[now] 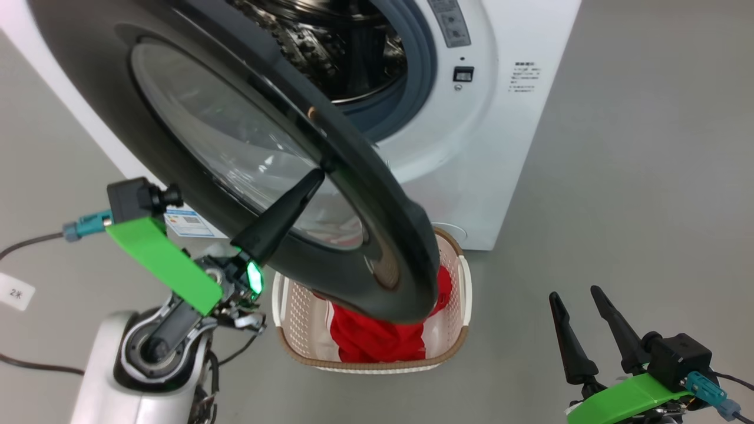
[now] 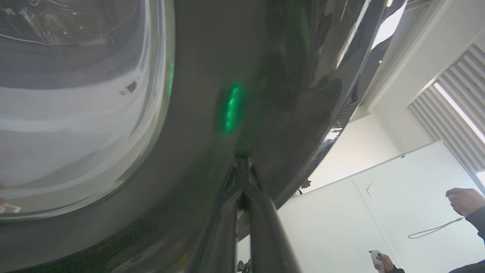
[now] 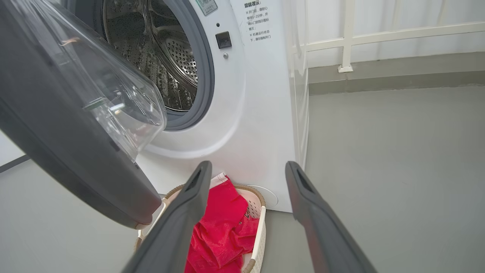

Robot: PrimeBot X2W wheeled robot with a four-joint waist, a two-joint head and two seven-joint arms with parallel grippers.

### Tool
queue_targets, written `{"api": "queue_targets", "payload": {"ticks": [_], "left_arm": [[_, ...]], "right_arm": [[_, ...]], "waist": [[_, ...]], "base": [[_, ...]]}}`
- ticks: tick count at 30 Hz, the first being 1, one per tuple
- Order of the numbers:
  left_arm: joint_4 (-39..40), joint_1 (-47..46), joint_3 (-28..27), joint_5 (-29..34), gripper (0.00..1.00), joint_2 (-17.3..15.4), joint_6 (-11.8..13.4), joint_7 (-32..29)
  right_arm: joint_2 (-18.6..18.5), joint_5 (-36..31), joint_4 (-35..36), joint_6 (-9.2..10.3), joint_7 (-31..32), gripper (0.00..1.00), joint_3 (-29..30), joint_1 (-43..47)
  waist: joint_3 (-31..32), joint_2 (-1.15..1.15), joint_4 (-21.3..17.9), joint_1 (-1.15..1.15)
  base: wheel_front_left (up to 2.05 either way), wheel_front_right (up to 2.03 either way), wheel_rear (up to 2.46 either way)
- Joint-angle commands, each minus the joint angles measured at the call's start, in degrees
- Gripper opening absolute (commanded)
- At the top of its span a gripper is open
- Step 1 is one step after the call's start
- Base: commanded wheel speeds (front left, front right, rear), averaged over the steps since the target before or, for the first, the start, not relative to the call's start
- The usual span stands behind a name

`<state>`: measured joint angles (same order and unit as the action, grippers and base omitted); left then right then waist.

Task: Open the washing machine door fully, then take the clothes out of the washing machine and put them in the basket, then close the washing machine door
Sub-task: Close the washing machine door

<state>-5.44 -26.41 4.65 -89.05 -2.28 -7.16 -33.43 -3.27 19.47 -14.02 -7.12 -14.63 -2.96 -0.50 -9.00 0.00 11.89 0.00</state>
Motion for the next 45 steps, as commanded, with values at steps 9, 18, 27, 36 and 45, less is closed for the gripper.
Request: {"api": "queue_targets", "payload": {"ticks": [9, 18, 27, 36, 45], "left_arm": [[-1.20, -6.89, 2.07, 4.46, 0.00, -1.24, -0.33, 9.31], [-2.73, -11.93, 10.50, 10.96, 0.00, -5.79, -0.33, 23.52], [-9.16, -18.76, 22.57, 15.39, 0.00, -11.78, -0.33, 42.16], [-16.93, -25.37, 26.81, 21.95, 0.00, -13.73, -0.33, 48.37], [-23.27, -28.07, 19.85, 37.00, 0.00, -9.29, -0.33, 48.41]], "right_arm": [[-0.07, -0.74, 1.87, -0.36, -0.37, 1.00, -0.88, -3.67], [0.16, -0.64, 2.14, -0.36, -0.37, 1.00, -0.40, -5.32], [0.34, -0.23, 2.30, -0.36, -0.37, 1.00, -0.22, -6.91], [0.38, 1.15, 2.48, -0.36, -0.37, 1.00, -0.04, -7.55], [0.38, 1.98, 2.47, -0.36, -0.37, 1.00, -0.45, -8.34]], "waist": [[-3.23, 0.00, -3.45, 0.00], [-5.77, 0.00, -6.07, 0.00], [-7.55, 0.00, -8.72, 0.00], [-8.64, 0.00, -10.48, 0.00], [-9.56, 0.00, -11.96, 0.00]], "base": [[0.00, 0.00, 0.00], [0.00, 0.00, 0.00], [0.00, 0.00, 0.00], [0.00, 0.00, 0.00], [0.00, 0.00, 0.00]]}}
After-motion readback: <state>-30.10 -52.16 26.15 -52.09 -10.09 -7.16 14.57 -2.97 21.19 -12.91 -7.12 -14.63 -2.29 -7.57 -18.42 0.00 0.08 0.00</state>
